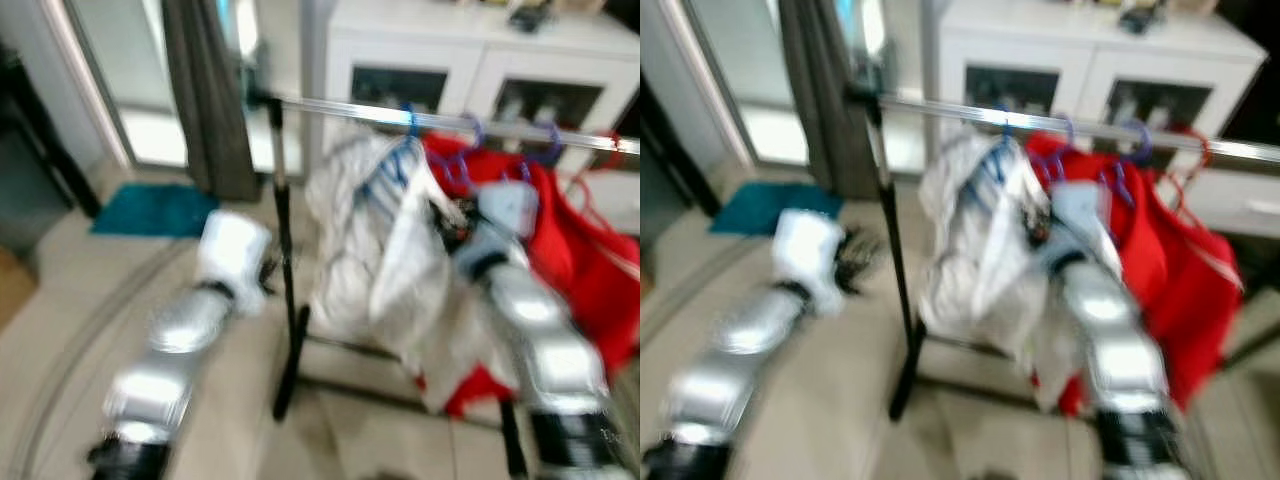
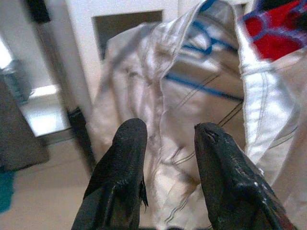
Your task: Hang hanger
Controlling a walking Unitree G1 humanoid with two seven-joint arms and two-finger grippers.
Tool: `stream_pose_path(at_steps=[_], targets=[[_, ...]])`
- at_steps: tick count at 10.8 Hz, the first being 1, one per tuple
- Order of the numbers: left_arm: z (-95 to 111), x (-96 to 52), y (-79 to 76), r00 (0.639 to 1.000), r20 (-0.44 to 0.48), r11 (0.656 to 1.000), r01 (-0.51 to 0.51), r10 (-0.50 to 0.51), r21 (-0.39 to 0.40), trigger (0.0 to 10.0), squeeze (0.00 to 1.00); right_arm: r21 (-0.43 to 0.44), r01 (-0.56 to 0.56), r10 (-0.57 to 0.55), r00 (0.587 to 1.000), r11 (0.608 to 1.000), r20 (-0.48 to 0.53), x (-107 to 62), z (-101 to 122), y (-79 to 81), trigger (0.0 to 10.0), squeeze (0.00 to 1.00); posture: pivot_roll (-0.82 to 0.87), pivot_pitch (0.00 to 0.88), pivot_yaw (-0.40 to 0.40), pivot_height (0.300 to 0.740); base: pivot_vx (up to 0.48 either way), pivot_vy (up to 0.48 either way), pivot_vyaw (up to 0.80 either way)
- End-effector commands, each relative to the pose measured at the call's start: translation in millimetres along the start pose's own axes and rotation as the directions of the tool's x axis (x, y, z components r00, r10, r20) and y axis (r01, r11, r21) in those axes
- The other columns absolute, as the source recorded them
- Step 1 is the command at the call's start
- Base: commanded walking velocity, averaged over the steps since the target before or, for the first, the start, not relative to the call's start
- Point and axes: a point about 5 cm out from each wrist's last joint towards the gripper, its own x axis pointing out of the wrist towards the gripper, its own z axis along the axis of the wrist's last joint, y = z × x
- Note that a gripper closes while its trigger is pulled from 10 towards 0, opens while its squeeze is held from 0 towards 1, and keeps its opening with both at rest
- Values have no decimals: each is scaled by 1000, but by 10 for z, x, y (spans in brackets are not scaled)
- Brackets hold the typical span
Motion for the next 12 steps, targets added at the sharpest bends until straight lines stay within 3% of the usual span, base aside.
stream_pose_path(at_steps=[1, 3, 5, 6, 7, 11, 12], targets=[[9, -50, 93, 1000, -2, 999, -30, 30, 22, 10000, 0, -1, -42, 42, 999, 999, 28, 29, 65, 112, 10000, 0, -36, 0, -23, 740, 364, 0, 800], [-1, -82, 42, 1000, 3, 999, 8, -8, 31, 10000, 0, 26, -127, 126, 991, 992, 37, -38, 75, 122, 10000, 0, -25, 0, -34, 740, 178, 0, 0], [-4, -118, -36, 996, 2, 995, 91, -91, 42, 10000, 0, -25, -229, 230, 972, 973, 55, -134, 115, 100, 10000, 0, -27, 0, -32, 740, 0, 0, 0], [-4, -127, -61, 992, -2, 991, 126, -126, 51, 10000, 0, -25, -238, 239, 970, 971, 53, -138, 134, 77, 10000, 227, -31, 0, -30, 740, 0, 0, 0], [-11, -132, -98, 983, -17, 981, 182, -182, 63, 10000, 0, -28, -225, 226, 973, 974, 43, -129, 168, 33, 10000, 1000, -32, 0, -29, 740, 0, 0, 0], [-60, -152, -139, 957, -76, 954, 286, -279, 94, 10000, 0, -139, -176, 168, 983, 974, -69, -77, 209, -94, 10000, 1000, -40, 0, -37, 740, 0, 0, 0], [-58, -147, -146, 950, -85, 946, 310, -302, 99, 10000, 0, -143, -216, 205, 974, 966, -92, -12, 215, -47, 10000, 800, -37, 0, -46, 740, 0, 0, 0]])
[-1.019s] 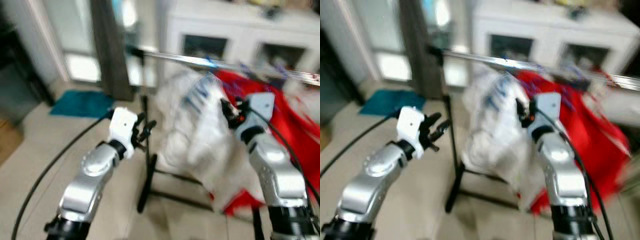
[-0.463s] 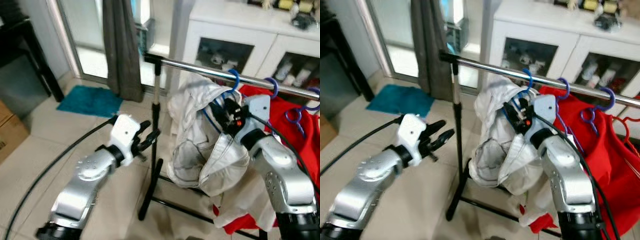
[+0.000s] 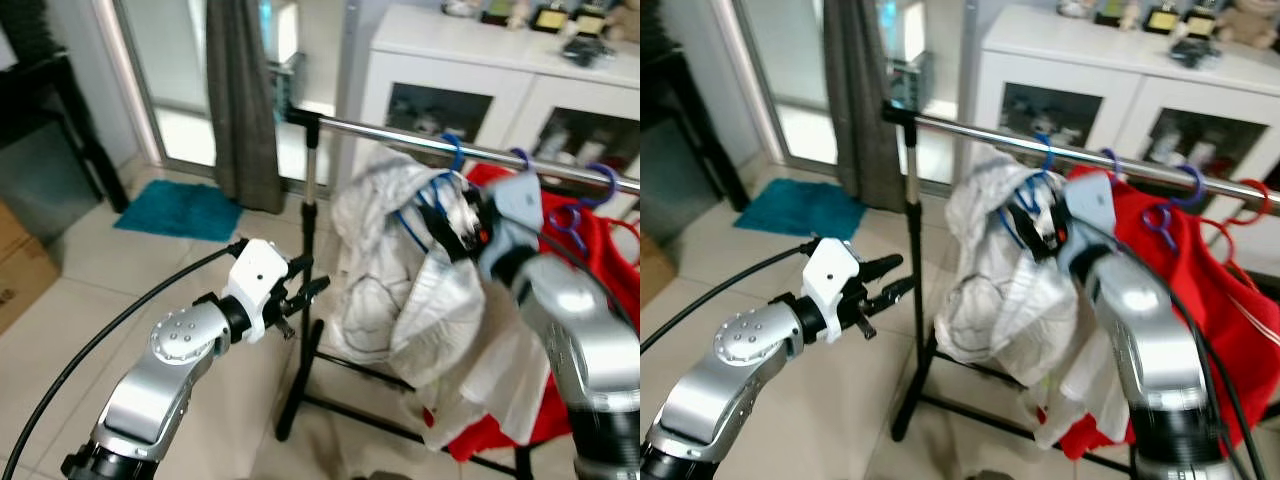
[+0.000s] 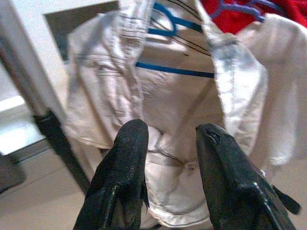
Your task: Hang hanger
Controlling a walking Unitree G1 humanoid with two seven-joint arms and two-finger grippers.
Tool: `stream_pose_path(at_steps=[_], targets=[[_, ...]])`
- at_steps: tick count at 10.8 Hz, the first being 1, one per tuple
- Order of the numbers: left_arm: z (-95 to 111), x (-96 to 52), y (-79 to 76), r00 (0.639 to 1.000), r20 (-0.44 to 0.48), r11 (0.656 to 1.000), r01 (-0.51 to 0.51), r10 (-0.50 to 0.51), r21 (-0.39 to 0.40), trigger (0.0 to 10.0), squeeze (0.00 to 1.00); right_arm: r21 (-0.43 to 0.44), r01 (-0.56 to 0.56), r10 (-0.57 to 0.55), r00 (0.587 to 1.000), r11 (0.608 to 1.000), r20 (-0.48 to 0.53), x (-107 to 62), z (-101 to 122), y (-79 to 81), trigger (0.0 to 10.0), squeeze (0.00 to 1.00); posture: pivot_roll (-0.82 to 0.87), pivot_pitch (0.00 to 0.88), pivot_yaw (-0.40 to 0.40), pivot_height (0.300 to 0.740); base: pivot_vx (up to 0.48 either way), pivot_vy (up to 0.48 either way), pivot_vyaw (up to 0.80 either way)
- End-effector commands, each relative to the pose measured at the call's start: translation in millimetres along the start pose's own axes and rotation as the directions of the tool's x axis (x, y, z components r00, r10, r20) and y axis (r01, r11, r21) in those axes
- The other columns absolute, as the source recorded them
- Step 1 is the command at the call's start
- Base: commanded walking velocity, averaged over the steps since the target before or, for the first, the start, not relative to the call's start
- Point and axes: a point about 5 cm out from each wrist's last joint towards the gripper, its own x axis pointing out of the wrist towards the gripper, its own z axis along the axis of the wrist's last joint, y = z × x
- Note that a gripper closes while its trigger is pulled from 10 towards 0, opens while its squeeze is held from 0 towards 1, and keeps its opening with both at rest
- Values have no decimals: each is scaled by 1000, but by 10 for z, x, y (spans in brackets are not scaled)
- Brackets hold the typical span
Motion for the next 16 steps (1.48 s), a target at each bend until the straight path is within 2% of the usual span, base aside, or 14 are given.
stream_pose_path(at_steps=[1, 3, 5, 7, 13, 16], targets=[[17, 14, -7, 1000, -8, 1000, 27, -27, 10, 10000, 0, -14, -40, 40, 999, 999, -23, 36, -9, 39, 10000, 0, -37, 0, -50, 740, 0, 0, 0], [32, 32, -18, 998, -8, 998, 66, -66, 12, 10000, 0, -45, -101, 99, 994, 994, -50, 119, 33, 98, 10000, 0, -35, 0, -63, 740, 0, 0, 0], [35, 42, -42, 997, -8, 997, 78, -78, 10, 10000, 0, -56, -98, 93, 991, 994, -96, 184, 16, 93, 10000, 0, -31, 0, -71, 740, 0, 0, 0], [26, 27, -44, 997, -17, 997, 80, -80, 9, 10000, 0, -96, -17, 2, 988, 995, -155, 265, -4, -13, 10000, 0, -22, 0, -77, 740, 0, 0, 0], [38, 42, -55, 994, -17, 994, 110, -110, 18, 10000, 0, -169, 70, -107, 970, 983, -217, 238, -9, -123, 10000, 0, -31, 0, -64, 740, 0, 0, 0], [118, 84, -118, 982, 30, 982, 186, -187, 37, 10000, 0, -206, 85, -139, 955, 975, -262, 403, -32, -118, 10000, 0, -29, 0, -62, 740, 0, 0, 0]])
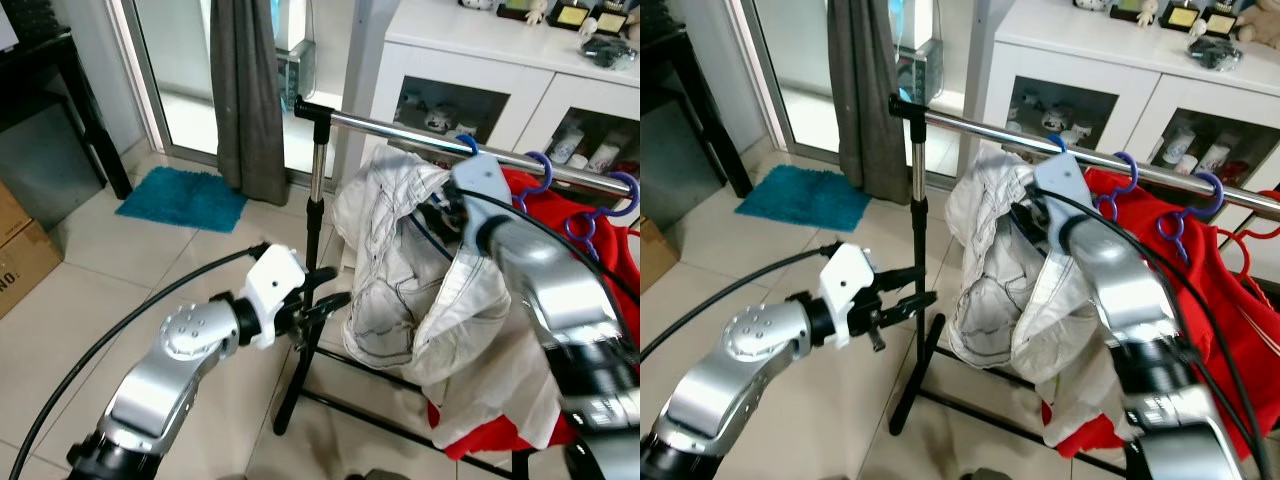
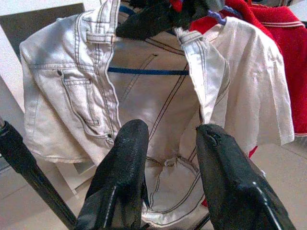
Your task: Hang hanger
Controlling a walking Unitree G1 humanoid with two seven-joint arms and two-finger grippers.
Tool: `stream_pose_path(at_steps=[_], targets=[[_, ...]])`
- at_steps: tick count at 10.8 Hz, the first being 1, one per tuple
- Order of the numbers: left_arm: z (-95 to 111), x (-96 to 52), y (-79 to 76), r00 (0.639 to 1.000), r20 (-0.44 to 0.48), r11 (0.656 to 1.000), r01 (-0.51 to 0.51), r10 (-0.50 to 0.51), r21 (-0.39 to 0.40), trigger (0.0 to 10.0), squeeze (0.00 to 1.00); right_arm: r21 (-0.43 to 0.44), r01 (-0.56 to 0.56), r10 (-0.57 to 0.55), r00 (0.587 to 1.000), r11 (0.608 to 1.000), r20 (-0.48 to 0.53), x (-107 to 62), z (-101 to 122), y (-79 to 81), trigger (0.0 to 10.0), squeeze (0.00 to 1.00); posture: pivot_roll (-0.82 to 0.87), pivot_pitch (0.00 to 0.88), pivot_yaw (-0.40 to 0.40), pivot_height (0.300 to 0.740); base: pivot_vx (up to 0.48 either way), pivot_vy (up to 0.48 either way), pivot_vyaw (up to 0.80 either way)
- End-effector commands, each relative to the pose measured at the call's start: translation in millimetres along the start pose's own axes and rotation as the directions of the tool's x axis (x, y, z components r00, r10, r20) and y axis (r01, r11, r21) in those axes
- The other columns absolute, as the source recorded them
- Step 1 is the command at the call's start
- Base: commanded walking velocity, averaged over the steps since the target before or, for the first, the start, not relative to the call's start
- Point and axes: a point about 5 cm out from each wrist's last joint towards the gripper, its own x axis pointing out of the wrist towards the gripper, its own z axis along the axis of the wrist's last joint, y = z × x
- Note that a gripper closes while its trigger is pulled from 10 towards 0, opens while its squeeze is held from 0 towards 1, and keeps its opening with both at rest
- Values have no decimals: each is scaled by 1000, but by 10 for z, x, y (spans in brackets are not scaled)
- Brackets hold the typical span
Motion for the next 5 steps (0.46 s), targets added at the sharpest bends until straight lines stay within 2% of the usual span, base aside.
stream_pose_path(at_steps=[1, 3, 4, 5], targets=[[33, 17, -15, 1000, 8, 1000, 17, -18, 10, 10000, 0, -11, 10, -10, 999, 1000, -35, 19, -30, -24, 10000, 0, -29, 0, -62, 740, 0, 0, 0], [34, 12, -19, 1000, 7, 1000, 27, -27, 11, 10000, 0, -12, 21, -22, 995, 1000, -98, 78, -133, -68, 9647, 0, -18, 0, -67, 740, 0, 0, 0], [29, 7, -25, 999, 5, 999, 32, -32, 10, 10000, 0, -7, 22, -23, 994, 1000, -102, 89, -140, -91, 7098, 0, -18, 0, -67, 740, 0, 0, 0], [28, 6, -26, 999, 4, 999, 33, -33, 10, 10000, 0, 5, 17, -16, 995, 1000, -103, 93, -143, -97, 5333, 0, -18, 0, -67, 740, 0, 0, 0]])
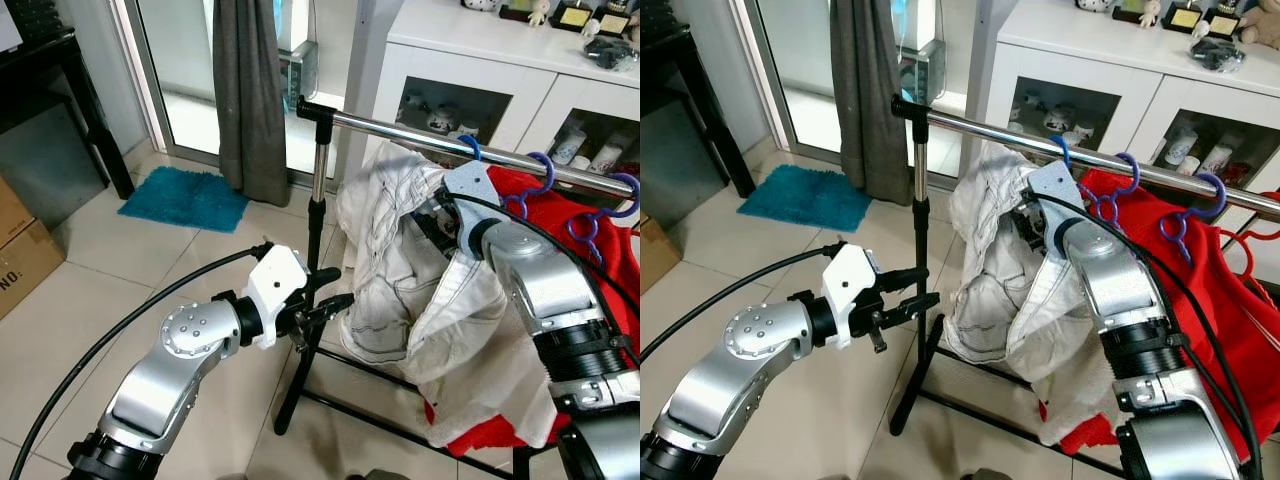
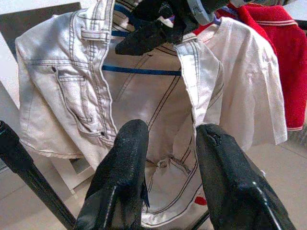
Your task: Hang hanger
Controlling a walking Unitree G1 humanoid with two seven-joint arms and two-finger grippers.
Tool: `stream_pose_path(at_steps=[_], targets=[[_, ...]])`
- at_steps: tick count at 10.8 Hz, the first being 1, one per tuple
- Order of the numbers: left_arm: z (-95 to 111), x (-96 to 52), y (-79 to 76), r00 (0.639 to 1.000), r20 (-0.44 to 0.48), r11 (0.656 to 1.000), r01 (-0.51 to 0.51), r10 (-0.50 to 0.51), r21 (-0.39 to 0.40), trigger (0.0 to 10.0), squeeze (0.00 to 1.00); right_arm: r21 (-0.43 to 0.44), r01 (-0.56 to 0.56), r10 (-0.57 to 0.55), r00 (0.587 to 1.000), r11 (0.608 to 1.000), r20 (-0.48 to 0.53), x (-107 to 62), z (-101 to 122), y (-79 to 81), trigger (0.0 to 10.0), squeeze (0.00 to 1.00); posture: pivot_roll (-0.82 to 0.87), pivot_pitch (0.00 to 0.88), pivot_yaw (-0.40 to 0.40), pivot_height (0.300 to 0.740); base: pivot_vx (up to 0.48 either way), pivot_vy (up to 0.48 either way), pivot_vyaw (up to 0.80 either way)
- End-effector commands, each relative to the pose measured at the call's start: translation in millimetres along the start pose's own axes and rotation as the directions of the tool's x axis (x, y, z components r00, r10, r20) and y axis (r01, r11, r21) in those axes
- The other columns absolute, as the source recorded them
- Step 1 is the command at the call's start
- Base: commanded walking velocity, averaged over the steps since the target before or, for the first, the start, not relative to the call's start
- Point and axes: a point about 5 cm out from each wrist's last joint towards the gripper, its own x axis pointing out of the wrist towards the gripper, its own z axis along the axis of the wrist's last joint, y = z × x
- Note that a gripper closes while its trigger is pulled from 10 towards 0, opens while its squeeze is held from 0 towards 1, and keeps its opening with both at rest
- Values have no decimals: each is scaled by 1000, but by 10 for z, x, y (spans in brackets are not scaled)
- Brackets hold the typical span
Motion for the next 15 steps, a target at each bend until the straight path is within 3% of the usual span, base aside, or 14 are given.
stream_pose_path(at_steps=[1, 2, 15], targets=[[32, 9, -5, 1000, 6, 1000, 16, -16, 8, 10000, 0, 16, 13, -13, 1000, 1000, -7, -3, 3, -93, 1647, 0, -21, 0, -66, 740, 0, 0, 0], [31, 9, -5, 1000, 6, 1000, 17, -17, 8, 10000, 0, 28, 2, -1, 1000, 1000, -7, -1, -4, -99, 0, 0, -21, 0, -66, 740, 0, 0, 0], [3, 15, -29, 999, -13, 999, 38, -38, 23, 10000, 0, 76, -31, 32, 999, 997, -10, 142, -119, 18, 0, 0, -15, 0, -58, 740, 0, 0, 0]])
